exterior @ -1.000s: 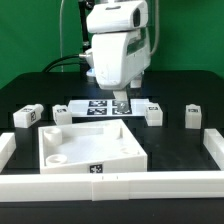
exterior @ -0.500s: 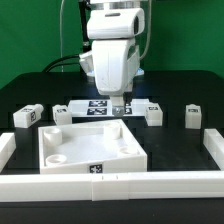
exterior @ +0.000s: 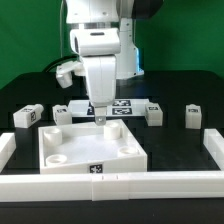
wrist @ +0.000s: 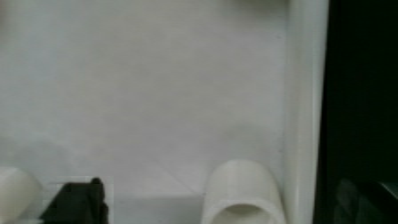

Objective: Assemble one leg

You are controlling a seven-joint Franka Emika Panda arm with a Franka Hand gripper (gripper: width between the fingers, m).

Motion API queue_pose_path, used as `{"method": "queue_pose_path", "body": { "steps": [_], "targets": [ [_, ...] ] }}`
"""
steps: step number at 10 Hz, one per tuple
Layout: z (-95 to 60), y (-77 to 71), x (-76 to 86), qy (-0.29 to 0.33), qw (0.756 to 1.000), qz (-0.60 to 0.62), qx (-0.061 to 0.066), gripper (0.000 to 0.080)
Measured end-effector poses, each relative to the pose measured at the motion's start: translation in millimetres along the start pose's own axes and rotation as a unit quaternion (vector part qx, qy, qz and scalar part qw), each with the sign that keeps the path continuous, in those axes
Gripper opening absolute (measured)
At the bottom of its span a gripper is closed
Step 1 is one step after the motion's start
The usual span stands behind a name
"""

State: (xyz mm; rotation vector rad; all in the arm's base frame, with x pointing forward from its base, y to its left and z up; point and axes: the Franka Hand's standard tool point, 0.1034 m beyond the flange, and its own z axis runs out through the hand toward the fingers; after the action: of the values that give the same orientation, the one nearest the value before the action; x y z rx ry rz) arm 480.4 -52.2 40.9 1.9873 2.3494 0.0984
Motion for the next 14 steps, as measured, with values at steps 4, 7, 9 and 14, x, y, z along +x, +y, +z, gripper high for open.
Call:
{"method": "queue_pose_path", "body": {
  "steps": [4, 7, 9, 14],
  "targets": [
    [26.7, -6.9, -7.7, 0.003, 1.0, -0.001, 0.021, 0.065],
    [32.7, -7.3, -8.7, 0.005, 1.0, 0.006, 0.028, 0.065],
    [32.5, -7.1, -8.8, 0.005, 0.999, 0.022, 0.028, 0.0522],
    [32.5, -7.3, -8.9, 0.005, 0.999, 0.022, 0.028, 0.0077]
  ]
}}
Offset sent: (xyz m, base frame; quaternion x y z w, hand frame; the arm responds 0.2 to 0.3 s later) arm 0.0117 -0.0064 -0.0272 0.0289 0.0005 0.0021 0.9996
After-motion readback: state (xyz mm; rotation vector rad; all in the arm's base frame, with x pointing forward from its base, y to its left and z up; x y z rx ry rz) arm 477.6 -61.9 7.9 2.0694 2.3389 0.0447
